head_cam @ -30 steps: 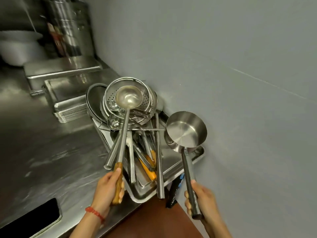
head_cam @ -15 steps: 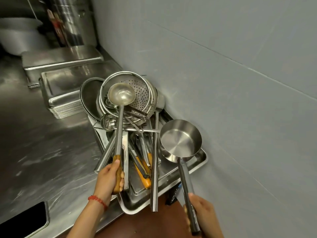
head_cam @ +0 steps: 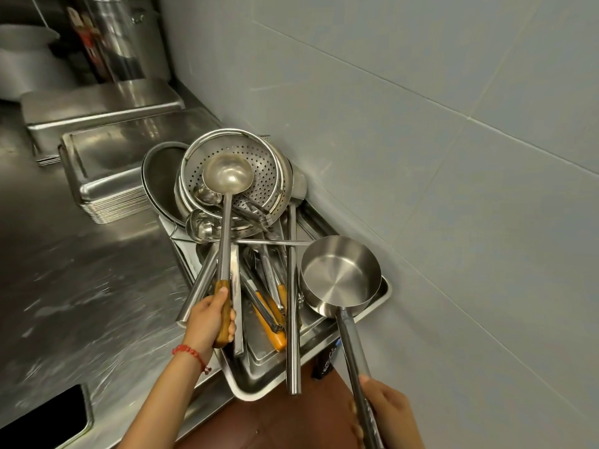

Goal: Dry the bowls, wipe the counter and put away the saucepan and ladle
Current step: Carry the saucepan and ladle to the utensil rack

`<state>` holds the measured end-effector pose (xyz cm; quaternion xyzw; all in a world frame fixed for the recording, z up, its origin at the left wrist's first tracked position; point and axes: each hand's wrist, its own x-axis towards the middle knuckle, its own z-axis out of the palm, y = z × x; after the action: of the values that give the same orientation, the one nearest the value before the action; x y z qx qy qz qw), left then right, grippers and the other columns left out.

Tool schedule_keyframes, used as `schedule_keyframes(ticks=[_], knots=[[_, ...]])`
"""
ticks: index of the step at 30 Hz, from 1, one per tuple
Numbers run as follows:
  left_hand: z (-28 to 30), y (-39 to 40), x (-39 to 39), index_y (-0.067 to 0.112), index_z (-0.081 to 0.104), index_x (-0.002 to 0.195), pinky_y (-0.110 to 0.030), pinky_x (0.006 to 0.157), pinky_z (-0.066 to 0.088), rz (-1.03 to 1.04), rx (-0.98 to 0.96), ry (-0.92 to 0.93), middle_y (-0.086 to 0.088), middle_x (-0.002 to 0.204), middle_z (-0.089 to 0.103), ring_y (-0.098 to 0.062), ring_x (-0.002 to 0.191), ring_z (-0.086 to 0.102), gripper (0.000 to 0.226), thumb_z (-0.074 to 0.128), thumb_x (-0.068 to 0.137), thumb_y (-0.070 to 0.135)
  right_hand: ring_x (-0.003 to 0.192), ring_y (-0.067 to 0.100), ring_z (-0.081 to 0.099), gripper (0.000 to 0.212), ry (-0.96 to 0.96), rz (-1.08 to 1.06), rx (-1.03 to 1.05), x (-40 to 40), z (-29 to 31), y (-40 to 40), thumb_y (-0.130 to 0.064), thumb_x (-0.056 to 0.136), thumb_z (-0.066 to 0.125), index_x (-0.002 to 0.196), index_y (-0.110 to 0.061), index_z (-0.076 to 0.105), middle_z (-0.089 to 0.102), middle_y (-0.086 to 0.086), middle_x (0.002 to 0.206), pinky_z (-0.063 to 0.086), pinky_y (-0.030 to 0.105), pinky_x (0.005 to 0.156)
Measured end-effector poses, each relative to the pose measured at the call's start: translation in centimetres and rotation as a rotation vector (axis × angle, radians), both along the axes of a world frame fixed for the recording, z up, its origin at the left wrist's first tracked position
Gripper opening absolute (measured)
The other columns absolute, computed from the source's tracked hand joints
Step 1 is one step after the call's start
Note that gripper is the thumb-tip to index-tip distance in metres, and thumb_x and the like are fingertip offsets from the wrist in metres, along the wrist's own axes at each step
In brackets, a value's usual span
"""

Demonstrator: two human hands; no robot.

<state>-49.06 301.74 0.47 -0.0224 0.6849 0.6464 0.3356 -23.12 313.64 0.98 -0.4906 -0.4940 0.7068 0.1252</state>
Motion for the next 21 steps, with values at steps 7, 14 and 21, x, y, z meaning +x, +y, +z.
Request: schedule_keyframes(ticks=[7,14,21], knots=[[-0.4,-0.2,-0.1,0.007,0.052,0.084,-0.020,0.031,0.043,-0.009,0.028,-0.042,-0.005,0.049,0.057,-0.014,0.031,0.050,0.028,0.046,0.093,0.033,0.033,0.023,0.046,0.043,-0.026,0.014,-0.036,-2.0,-0.7,0.7,-0.025,0.093,0.051,0.057,-0.003,0.060,0.052,0.013,0.046,0.039,0.023,0.032],[-0.7,0.2,-0.1,0.004,0.052,0.089,-0.020,0.032,0.043,-0.001,0.034,-0.064,-0.009,0.053,0.056,-0.014,0.031,0.050,0.030,0.047,0.093,0.033,0.034,0.022,0.049,0.037,-0.054,0.065,0.002,-3.5,-2.0,1.6,-0.026,0.094,0.048,0.074,0.004,0.057,0.055,0.011,0.049,0.042,0.024,0.033],[-0.9,0.3,0.0,0.003,0.052,0.094,-0.021,0.031,0.043,0.000,0.037,-0.078,-0.012,0.057,0.056,-0.015,0.031,0.050,0.032,0.046,0.094,0.034,0.036,0.021,0.053,0.036,-0.075,0.092,-0.049,-3.5,-3.1,2.4,-0.029,0.094,0.049,0.095,0.006,0.057,0.062,0.010,0.053,0.046,0.026,0.035]])
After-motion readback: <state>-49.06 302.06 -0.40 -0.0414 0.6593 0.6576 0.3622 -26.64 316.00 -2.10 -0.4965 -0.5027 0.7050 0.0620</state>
